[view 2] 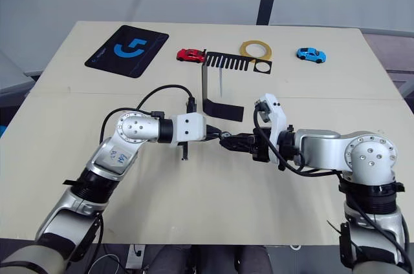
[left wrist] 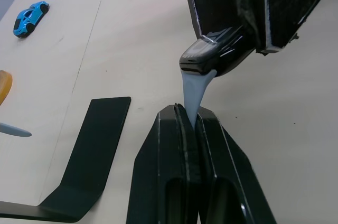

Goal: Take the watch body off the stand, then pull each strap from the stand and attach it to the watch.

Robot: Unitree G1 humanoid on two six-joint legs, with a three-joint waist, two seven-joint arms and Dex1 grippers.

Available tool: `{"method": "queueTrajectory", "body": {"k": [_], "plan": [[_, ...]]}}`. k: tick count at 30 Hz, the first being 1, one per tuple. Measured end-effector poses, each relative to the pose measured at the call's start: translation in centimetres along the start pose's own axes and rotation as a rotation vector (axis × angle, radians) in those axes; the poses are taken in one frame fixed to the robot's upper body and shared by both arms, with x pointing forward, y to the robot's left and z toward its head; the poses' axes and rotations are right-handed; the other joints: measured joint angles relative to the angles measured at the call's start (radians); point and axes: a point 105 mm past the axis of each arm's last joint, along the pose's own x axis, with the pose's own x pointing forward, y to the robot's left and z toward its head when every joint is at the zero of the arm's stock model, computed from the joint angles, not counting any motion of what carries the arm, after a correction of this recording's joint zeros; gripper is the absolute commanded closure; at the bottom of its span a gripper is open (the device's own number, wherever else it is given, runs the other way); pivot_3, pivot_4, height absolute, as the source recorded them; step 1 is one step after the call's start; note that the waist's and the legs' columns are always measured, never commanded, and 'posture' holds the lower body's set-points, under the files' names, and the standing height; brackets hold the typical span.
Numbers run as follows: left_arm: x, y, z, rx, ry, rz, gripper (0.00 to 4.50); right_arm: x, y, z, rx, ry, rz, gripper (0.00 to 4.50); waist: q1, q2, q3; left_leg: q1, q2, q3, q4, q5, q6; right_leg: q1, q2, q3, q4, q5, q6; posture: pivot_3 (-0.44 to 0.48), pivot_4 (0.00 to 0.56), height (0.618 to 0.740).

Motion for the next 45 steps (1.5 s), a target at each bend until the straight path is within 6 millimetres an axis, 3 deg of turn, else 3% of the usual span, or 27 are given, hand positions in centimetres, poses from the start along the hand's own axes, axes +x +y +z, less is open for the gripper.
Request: {"method": "queueTrajectory", "body": {"k": [16,21,26,31,36,45], "plan": [[0.2,-0.1,-0.2,-0.005,-0.009,-0.003,4.47,0.0,-0.1,0.0,0.024,-0.008,-0.007,2.98,0.001,0.000,0.000,0.000,0.000,0.000,0.000,0.000,0.000,0.000,-0.001,0.000,0.000,0.000,0.000,0.000,0.150,0.732],[-0.2,-0.1,-0.6,-0.069,0.006,-0.018,2.50,-0.2,0.5,0.0,-0.046,-0.002,0.005,2.98,0.000,0.000,0.000,0.000,0.000,0.000,0.000,0.000,0.000,0.000,0.000,0.000,-0.001,0.000,0.000,0.000,0.150,0.732],[-3.6,-0.3,0.1,-0.246,-0.039,-0.125,0.03,-0.9,0.6,-0.4,-0.290,0.052,-0.037,2.98,-0.001,0.000,0.000,-0.001,0.001,0.000,0.000,0.000,0.001,-0.001,0.000,0.000,-0.001,0.000,0.000,0.000,0.150,0.732],[-6.9,-0.2,1.8,-0.338,-0.119,-0.227,0.03,-1.6,0.7,-1.1,-0.621,0.079,-0.026,2.98,0.003,0.000,0.000,-0.001,0.000,-0.001,0.000,0.000,0.001,0.000,0.000,0.000,-0.003,0.000,0.000,0.000,0.150,0.732],[-7.4,-0.3,3.3,-0.327,-0.207,-0.296,0.03,-1.9,1.0,-2.3,-0.927,0.096,0.061,2.98,0.001,0.000,0.000,-0.001,-0.001,0.000,0.000,0.000,0.001,0.000,0.001,0.000,-0.004,0.001,0.001,0.000,0.150,0.732],[-7.5,-1.2,4.3,-0.263,-0.256,-0.343,0.03,-2.1,1.5,-2.3,-1.072,0.051,0.117,2.98,0.000,0.000,0.000,0.000,0.000,0.000,0.001,0.000,0.000,0.001,0.001,0.000,-0.003,0.001,0.001,0.000,0.150,0.732]]}}
